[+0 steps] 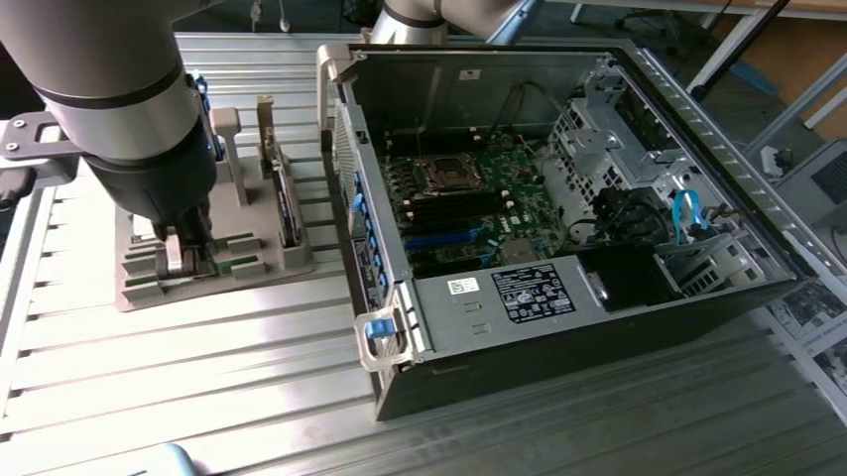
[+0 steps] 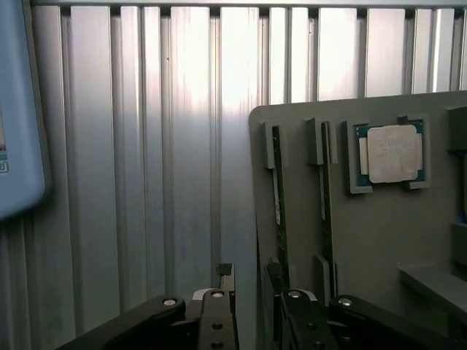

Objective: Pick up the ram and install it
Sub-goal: 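Pick up the ram and move it above insertion slot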

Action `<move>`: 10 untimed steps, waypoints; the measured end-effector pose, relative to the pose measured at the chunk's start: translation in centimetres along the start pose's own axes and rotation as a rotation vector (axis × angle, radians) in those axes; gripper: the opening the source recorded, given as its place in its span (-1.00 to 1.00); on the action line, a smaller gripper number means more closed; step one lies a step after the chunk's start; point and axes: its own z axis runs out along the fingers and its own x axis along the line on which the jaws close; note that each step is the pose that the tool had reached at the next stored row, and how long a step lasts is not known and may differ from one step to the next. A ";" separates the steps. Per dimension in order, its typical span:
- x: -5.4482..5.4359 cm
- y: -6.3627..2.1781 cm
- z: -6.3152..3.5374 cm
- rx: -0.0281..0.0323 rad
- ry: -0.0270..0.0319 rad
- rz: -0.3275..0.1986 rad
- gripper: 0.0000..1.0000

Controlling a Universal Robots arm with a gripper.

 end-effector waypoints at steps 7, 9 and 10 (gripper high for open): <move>0.0 0.00 0.45 -0.0216 0.0001 0.009 -0.40; -0.3 0.00 0.60 -0.0219 0.0011 0.011 -0.40; -0.5 0.01 0.72 -0.0217 0.0011 0.011 -0.40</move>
